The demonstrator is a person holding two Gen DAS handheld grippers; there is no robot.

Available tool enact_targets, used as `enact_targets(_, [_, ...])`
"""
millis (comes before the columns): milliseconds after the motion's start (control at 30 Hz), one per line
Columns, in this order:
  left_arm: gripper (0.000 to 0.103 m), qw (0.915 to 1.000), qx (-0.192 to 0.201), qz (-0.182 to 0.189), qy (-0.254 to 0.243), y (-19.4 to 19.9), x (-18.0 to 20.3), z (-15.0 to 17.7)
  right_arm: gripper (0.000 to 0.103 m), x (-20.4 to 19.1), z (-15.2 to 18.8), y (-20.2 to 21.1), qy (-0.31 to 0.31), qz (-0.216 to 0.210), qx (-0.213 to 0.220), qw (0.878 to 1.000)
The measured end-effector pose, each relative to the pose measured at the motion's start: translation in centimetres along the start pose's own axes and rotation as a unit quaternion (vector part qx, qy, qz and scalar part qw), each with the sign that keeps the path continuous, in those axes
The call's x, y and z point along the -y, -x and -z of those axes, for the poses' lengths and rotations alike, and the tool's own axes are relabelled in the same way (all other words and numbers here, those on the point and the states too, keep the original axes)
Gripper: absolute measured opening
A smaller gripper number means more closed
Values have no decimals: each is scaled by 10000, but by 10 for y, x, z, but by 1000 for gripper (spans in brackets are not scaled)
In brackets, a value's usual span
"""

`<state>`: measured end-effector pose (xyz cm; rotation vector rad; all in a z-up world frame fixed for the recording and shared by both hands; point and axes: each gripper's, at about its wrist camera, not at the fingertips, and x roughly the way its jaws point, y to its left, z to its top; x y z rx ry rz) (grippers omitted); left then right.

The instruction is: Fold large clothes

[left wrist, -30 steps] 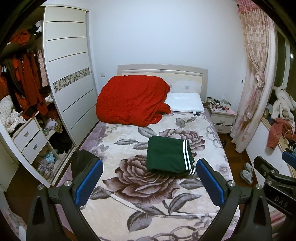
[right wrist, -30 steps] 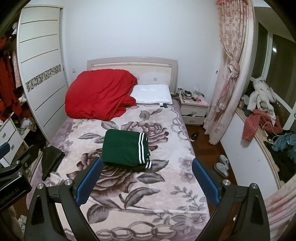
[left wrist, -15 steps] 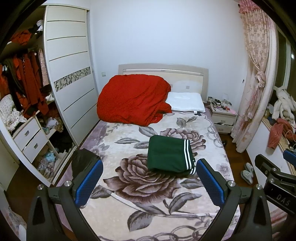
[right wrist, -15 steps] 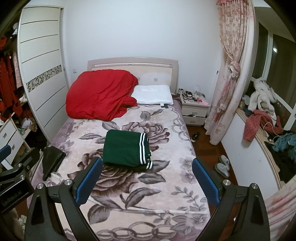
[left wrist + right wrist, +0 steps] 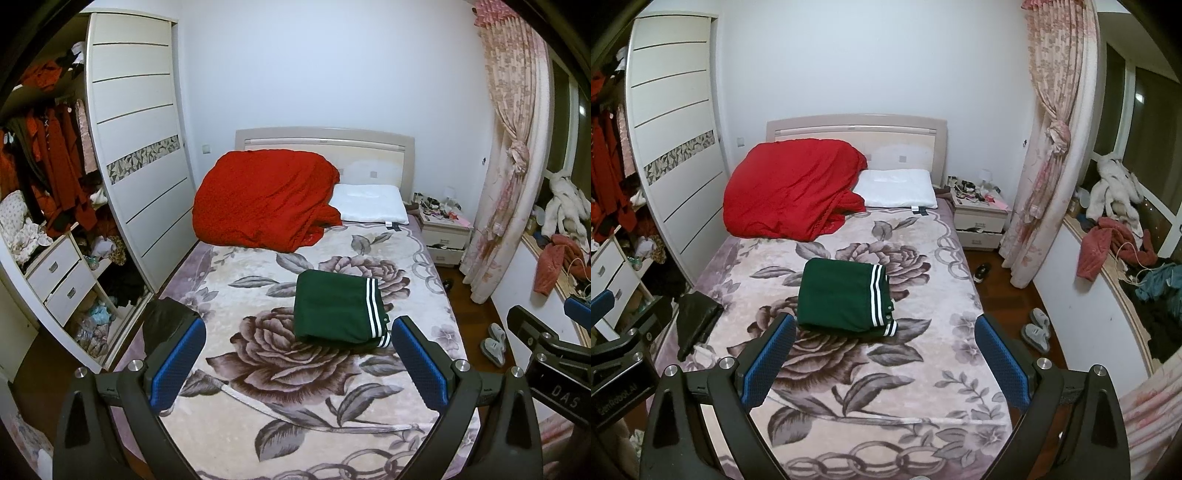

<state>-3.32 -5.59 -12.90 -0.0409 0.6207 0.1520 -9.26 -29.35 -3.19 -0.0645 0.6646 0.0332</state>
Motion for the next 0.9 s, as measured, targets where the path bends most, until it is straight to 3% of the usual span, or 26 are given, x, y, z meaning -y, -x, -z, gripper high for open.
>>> enact_targets(900, [103, 9998, 161, -46, -47, 12, 0, -4, 99, -2, 9, 7, -40, 24, 15, 10000])
